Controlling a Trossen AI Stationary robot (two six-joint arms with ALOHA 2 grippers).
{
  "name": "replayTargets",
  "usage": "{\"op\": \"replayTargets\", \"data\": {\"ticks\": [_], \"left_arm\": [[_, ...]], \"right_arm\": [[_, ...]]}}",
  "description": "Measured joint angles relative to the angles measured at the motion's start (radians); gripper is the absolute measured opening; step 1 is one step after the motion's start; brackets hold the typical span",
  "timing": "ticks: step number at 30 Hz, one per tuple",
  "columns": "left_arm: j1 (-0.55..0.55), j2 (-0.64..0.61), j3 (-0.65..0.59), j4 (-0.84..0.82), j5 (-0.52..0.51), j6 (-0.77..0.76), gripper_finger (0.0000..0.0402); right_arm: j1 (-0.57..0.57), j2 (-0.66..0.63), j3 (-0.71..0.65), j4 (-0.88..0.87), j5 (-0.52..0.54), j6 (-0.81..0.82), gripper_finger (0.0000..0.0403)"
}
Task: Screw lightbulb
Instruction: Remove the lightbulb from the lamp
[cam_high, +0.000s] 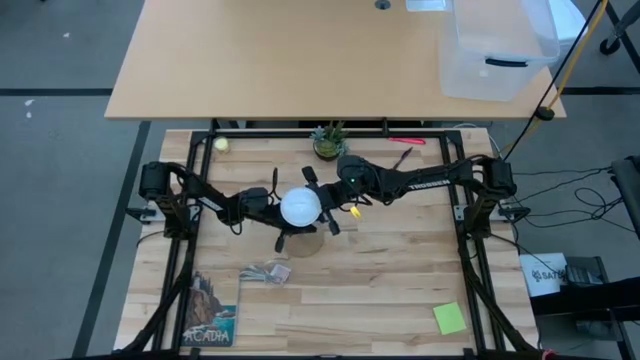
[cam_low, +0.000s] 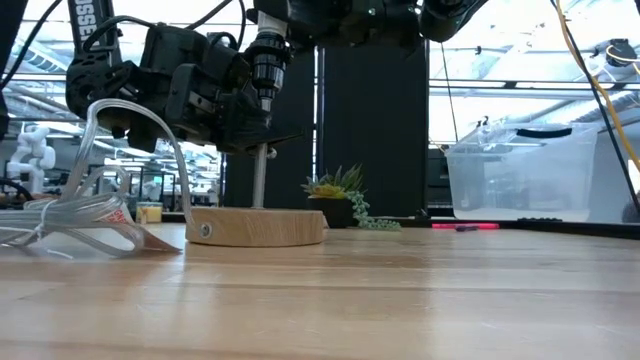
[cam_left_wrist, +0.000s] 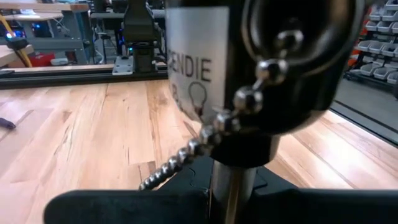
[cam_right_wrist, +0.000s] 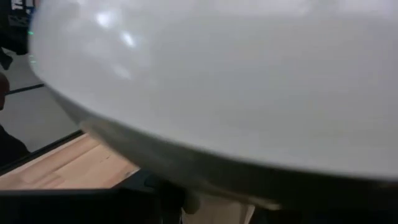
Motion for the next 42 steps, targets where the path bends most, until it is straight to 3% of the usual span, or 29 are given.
{"op": "replayTargets", "data": {"ticks": [13,26,32,39,42], "left_arm": [[0.002,0.0,-0.003,0.001,-0.01,-0.002,0.0022],[0.002,0.0,-0.003,0.002,-0.017,0.004,0.0022],[0.002,0.0,-0.003,0.002,-0.039,0.0,0.0022],[0.001,0.0,-0.003,0.003,-0.067,-0.001,0.0022],[0.001,0.0,-0.003,0.002,-0.072,-0.001,0.0022]], "right_arm": [[0.011,-0.013,-0.001,-0.047,0.049,0.118,0.0247],[-0.011,-0.165,0.001,-0.323,0.15,0.006,0.0251],[-0.017,-0.193,-0.009,-0.497,0.306,-0.004,0.0251],[0.009,-0.2,-0.128,-0.442,0.467,0.096,0.0251],[0.024,-0.208,-0.221,-0.334,0.55,0.147,0.0251]]}}
